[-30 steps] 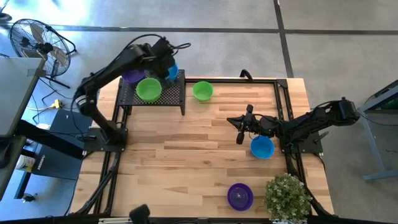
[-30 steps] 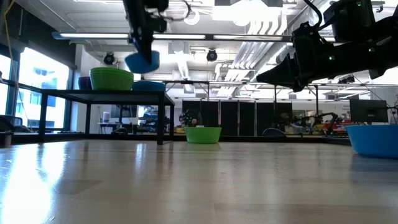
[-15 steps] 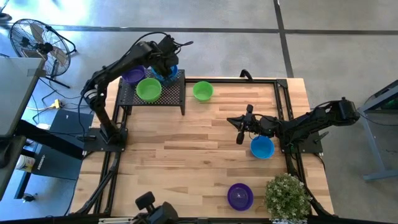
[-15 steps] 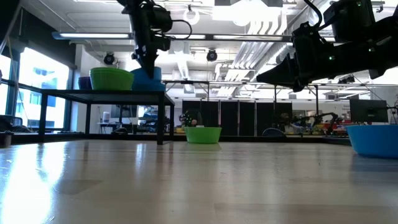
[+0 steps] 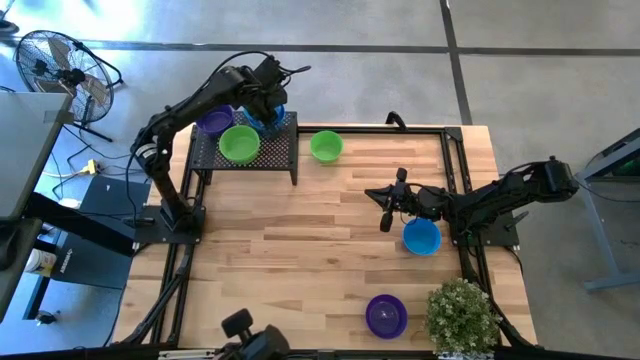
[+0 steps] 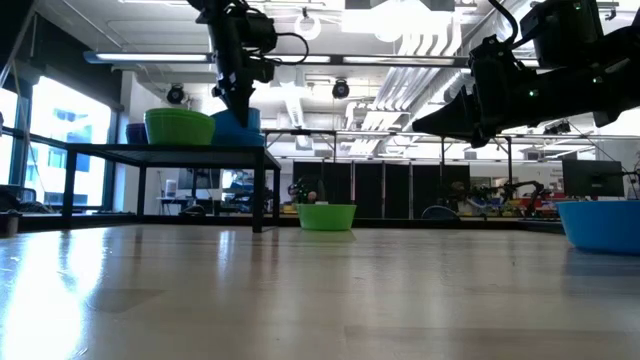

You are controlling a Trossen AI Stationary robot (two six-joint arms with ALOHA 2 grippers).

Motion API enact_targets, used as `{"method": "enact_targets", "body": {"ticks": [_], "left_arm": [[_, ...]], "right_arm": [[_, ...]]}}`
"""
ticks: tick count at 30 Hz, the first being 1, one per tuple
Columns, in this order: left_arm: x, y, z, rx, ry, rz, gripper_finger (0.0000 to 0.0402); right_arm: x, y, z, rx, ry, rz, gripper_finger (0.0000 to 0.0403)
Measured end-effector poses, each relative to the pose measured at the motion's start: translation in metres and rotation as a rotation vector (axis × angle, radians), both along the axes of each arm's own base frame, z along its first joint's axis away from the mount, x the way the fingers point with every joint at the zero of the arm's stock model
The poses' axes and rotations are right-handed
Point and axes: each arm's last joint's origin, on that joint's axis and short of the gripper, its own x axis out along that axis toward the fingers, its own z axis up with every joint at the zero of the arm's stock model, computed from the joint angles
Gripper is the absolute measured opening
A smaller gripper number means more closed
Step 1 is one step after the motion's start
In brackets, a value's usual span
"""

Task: Pick & Place Mini bowls
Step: Stack the blue bowl on top of the blue bowl on the shelf

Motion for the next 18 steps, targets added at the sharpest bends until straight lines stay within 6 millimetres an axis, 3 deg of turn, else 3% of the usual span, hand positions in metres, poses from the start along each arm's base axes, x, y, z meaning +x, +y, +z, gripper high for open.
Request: {"method": "enact_targets", "body": {"ticks": [9,18], "left_arm": [[0.0062,0.0038,-0.0114,-0.047,0.015,-0.012,0.0009],[0.0104,-0.0015,-0.0112,0.023,0.082,-0.004,0.0066]], "right_arm": [[0.0,0.0,-0.0003,0.001,0.003,0.0,0.0001],[-0.0001,0.0,-0.0006,-0.001,0.007,0.0,0.0001]]}}
